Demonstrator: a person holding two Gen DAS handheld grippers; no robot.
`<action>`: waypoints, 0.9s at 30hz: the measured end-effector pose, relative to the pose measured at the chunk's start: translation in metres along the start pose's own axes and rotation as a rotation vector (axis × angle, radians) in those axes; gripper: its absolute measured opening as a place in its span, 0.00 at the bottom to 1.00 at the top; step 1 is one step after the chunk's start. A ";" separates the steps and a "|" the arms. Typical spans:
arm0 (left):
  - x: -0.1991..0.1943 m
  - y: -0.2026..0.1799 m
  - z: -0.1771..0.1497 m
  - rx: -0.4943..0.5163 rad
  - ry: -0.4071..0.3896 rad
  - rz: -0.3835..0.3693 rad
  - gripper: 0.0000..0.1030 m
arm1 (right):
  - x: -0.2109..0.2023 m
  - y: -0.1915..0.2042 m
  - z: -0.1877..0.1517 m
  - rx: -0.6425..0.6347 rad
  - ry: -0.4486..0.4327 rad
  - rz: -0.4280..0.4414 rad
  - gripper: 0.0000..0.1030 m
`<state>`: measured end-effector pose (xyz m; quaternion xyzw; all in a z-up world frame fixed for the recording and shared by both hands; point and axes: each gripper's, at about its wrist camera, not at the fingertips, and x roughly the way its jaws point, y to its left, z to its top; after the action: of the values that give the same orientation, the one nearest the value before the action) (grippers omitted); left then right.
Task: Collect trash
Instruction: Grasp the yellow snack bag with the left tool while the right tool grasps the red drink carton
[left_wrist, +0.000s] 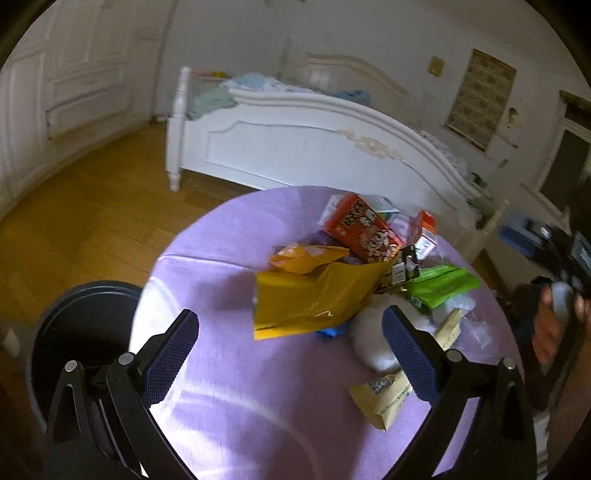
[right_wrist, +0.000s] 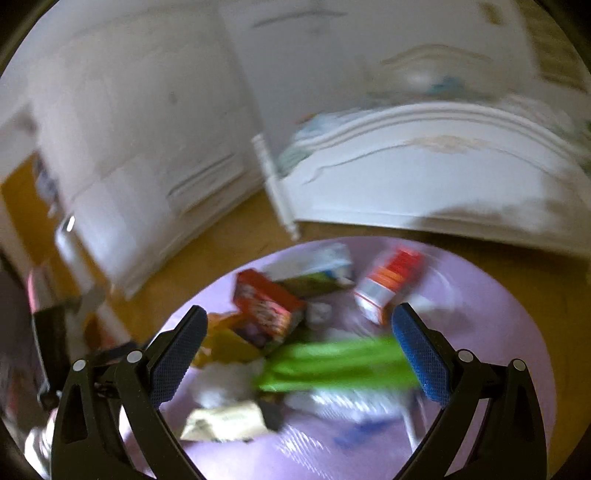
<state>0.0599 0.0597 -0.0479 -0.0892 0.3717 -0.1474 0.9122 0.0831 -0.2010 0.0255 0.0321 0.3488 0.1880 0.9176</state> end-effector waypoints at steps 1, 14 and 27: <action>0.003 0.001 0.003 0.017 0.005 -0.007 0.95 | 0.012 0.012 0.012 -0.059 0.021 0.021 0.96; 0.053 0.033 0.016 0.001 0.160 -0.164 0.87 | 0.159 0.061 0.044 -0.399 0.363 0.063 0.88; 0.058 0.024 0.015 -0.020 0.177 -0.227 0.17 | 0.138 0.045 0.030 -0.308 0.341 0.139 0.33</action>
<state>0.1149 0.0637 -0.0816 -0.1262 0.4399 -0.2531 0.8523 0.1831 -0.1061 -0.0298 -0.1165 0.4628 0.3044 0.8243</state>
